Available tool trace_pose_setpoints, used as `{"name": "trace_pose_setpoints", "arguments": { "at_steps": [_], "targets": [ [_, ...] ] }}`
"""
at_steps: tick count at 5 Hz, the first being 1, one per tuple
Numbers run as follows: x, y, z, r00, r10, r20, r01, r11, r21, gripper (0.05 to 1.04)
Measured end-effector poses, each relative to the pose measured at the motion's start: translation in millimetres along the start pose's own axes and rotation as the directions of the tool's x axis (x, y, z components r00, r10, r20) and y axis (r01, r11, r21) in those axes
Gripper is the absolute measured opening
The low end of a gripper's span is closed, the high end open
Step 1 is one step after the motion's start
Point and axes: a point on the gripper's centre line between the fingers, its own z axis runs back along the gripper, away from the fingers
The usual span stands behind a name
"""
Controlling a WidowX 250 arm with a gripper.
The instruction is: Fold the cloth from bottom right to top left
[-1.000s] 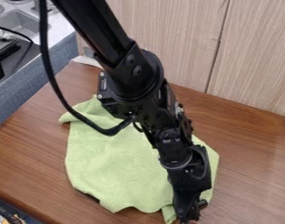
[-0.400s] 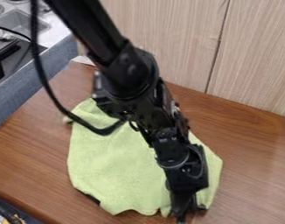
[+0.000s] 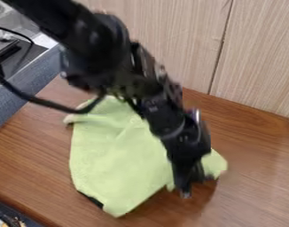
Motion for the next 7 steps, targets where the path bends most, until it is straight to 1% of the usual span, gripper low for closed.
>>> {"name": "trace_pose_setpoints", "arguments": {
  "at_steps": [1, 2, 3, 4, 5, 6, 7],
  "targets": [
    [3.2, 27.9, 20.0, 0.999, 0.047, 0.013, -0.047, 0.996, 0.070, 0.065],
    [-8.4, 63.7, 40.8, 0.990, 0.133, 0.037, -0.138, 0.978, 0.156, 0.065],
    [-26.7, 90.0, 51.1, 0.976, 0.209, 0.052, -0.216, 0.954, 0.207, 0.064],
    [-64.3, 114.2, 48.6, 0.944, 0.326, 0.041, -0.327, 0.916, 0.233, 0.064],
    [-99.3, 131.1, 38.0, 0.915, 0.404, 0.013, -0.395, 0.886, 0.244, 0.064],
    [-126.8, 140.8, 22.0, 0.892, 0.452, -0.018, -0.434, 0.867, 0.243, 0.064],
    [-143.9, 145.0, 10.3, 0.876, 0.481, -0.042, -0.459, 0.856, 0.240, 0.064]
  ]
}}
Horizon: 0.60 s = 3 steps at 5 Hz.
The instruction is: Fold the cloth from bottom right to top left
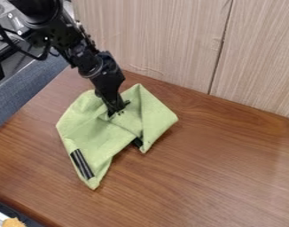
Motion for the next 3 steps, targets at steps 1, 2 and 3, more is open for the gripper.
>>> {"name": "trace_pose_setpoints", "arguments": {
  "at_steps": [1, 2, 3],
  "targets": [
    [-6.1, 3.9, -5.4, 1.000, 0.019, -0.019, -0.019, 1.000, -0.006, 0.092],
    [-7.1, 5.8, -4.2, 0.999, 0.029, -0.020, -0.030, 0.999, -0.013, 0.257],
    [-8.2, 4.0, -4.4, 0.999, 0.033, -0.024, -0.034, 0.999, -0.025, 0.518]
  ]
}}
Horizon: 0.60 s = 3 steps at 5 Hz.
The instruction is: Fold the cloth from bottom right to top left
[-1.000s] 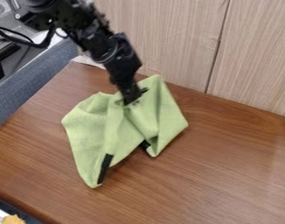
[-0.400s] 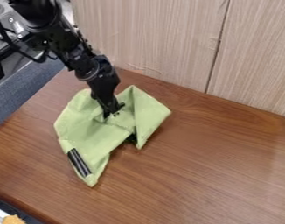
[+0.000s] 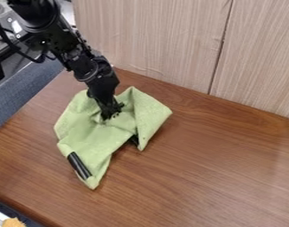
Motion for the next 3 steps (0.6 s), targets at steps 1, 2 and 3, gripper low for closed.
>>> {"name": "trace_pose_setpoints", "arguments": {
  "at_steps": [1, 2, 3],
  "targets": [
    [0.1, -0.5, 1.6, 1.000, 0.004, -0.007, -0.004, 1.000, -0.014, 0.816],
    [6.7, 2.5, 13.7, 1.000, -0.018, 0.000, 0.018, 1.000, -0.001, 1.001],
    [16.1, 6.6, 40.9, 0.999, -0.031, -0.022, 0.032, 0.998, 0.057, 1.003]
  ]
}}
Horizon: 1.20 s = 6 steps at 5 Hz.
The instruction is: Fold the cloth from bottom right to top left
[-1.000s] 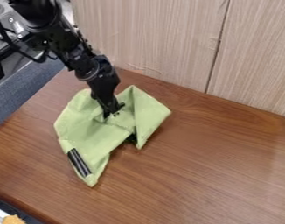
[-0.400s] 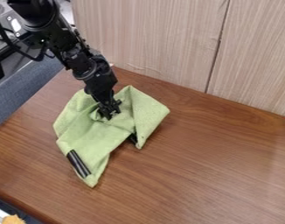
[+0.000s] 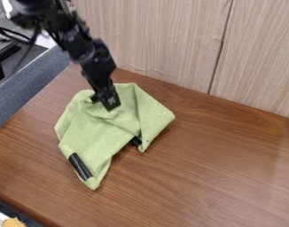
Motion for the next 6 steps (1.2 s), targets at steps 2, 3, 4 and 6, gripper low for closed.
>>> {"name": "trace_pose_setpoints", "arguments": {
  "at_steps": [2, 3, 4, 6],
  "targets": [
    [20.3, 5.0, 48.9, 0.997, -0.040, 0.060, 0.034, 0.995, 0.091, 1.000],
    [20.7, 5.1, 49.9, 0.997, -0.041, 0.062, 0.035, 0.995, 0.093, 1.000],
    [20.7, 5.1, 49.9, 0.997, -0.041, 0.062, 0.035, 0.995, 0.093, 1.000],
    [20.7, 5.1, 49.9, 0.997, -0.041, 0.062, 0.035, 0.995, 0.093, 1.000]
  ]
}}
